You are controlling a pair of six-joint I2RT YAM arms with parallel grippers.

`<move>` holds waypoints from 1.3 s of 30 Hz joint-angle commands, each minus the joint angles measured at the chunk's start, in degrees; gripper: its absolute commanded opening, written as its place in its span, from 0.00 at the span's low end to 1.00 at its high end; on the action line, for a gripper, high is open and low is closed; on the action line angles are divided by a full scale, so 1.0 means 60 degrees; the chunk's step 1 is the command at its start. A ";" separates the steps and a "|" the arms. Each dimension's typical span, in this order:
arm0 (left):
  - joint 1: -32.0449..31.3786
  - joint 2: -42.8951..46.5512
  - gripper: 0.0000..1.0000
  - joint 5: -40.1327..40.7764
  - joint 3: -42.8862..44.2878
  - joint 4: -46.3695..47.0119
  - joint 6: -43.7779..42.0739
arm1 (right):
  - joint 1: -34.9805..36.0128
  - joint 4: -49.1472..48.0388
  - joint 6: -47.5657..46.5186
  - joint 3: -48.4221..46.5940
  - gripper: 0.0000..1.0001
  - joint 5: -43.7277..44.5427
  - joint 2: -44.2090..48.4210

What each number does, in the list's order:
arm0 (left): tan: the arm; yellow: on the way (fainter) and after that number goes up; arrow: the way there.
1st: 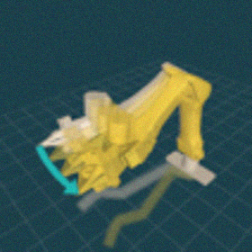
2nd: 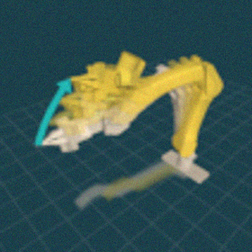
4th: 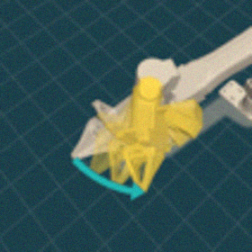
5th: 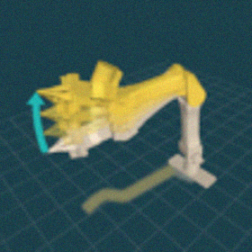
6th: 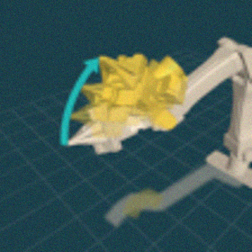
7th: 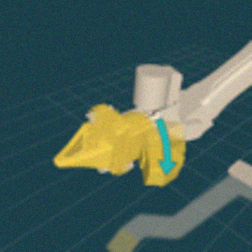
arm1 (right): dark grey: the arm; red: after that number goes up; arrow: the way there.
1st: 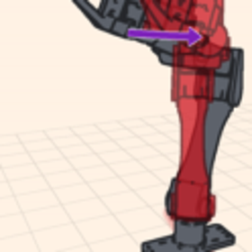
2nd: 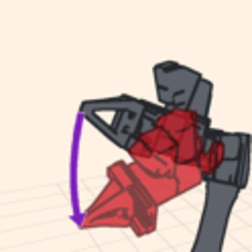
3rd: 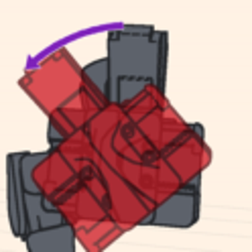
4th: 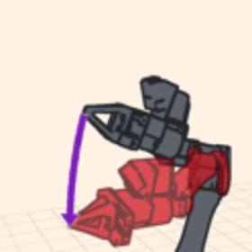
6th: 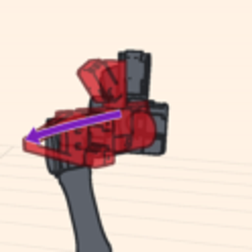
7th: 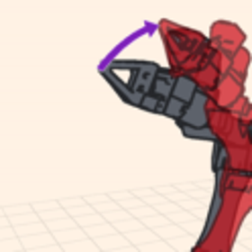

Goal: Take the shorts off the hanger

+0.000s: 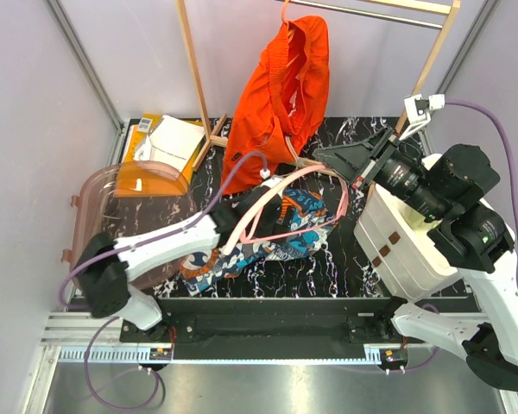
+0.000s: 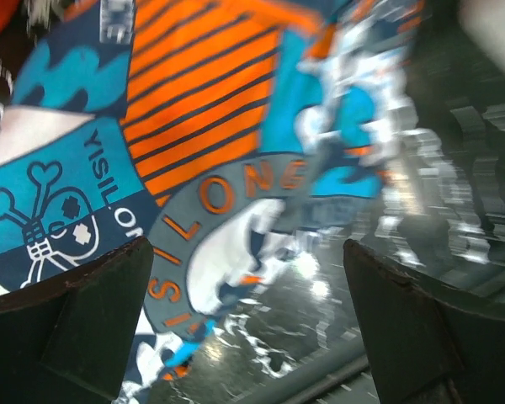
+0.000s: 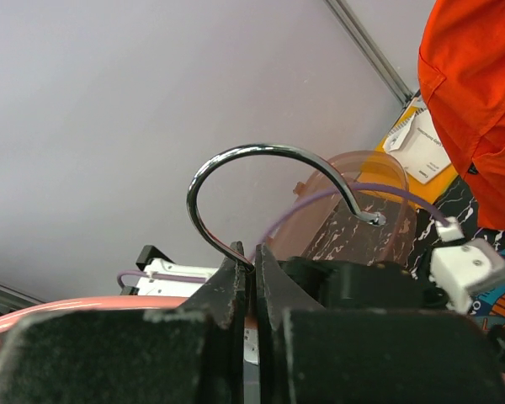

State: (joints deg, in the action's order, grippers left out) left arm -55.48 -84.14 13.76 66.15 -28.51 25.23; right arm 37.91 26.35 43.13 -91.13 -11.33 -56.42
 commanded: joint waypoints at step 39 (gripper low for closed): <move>0.3343 0.6068 0.00 0.1763 0.2097 -0.2088 -0.2211 | -0.0005 -0.0729 -0.0012 0.0365 0.00 -0.0220 0.0088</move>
State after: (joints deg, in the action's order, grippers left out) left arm -38.54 -51.27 19.51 70.61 -38.46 19.00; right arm 37.91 26.33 43.07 -88.42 -11.64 -55.11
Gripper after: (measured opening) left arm 0.025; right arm 0.029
